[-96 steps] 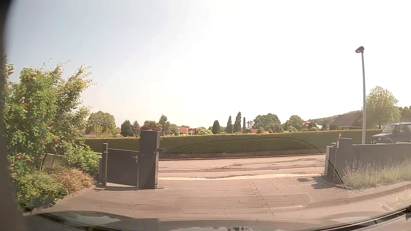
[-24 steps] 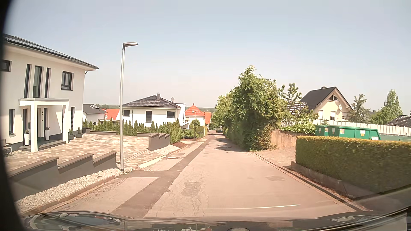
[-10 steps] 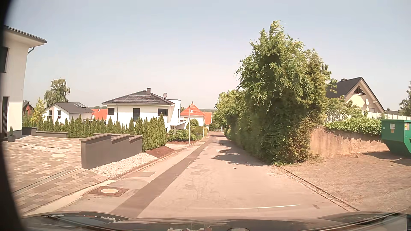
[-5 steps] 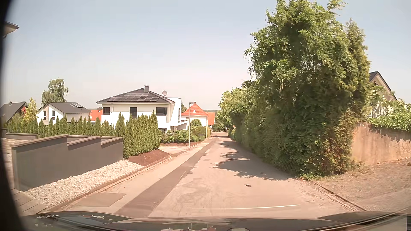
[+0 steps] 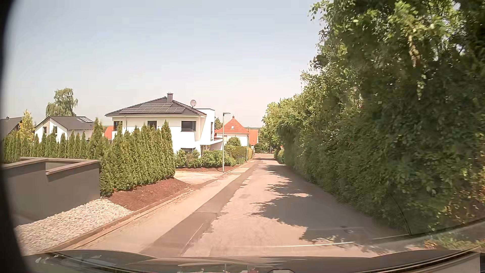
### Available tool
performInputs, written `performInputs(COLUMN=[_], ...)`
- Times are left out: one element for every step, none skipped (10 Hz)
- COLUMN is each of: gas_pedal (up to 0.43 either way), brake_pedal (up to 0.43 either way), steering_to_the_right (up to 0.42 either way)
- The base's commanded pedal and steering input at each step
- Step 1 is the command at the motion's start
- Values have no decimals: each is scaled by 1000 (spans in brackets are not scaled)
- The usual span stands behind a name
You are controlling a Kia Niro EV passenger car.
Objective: Follow the waypoints while adhering to traffic rules and regulations
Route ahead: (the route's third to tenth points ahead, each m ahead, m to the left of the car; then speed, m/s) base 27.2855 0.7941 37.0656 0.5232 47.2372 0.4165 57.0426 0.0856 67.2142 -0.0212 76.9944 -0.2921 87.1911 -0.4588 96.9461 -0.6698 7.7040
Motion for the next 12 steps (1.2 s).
performInputs(gas_pedal=[59, 59, 59, 59, 59, 59, 59, 59, 59, 59, 59, 59], brake_pedal=[0, 0, 0, 0, 0, 0, 0, 0, 0, 0, 0, 0], steering_to_the_right=[-8, -5, -3, 0, 3, 9, 14, 19, 22, 24, 24, 24])
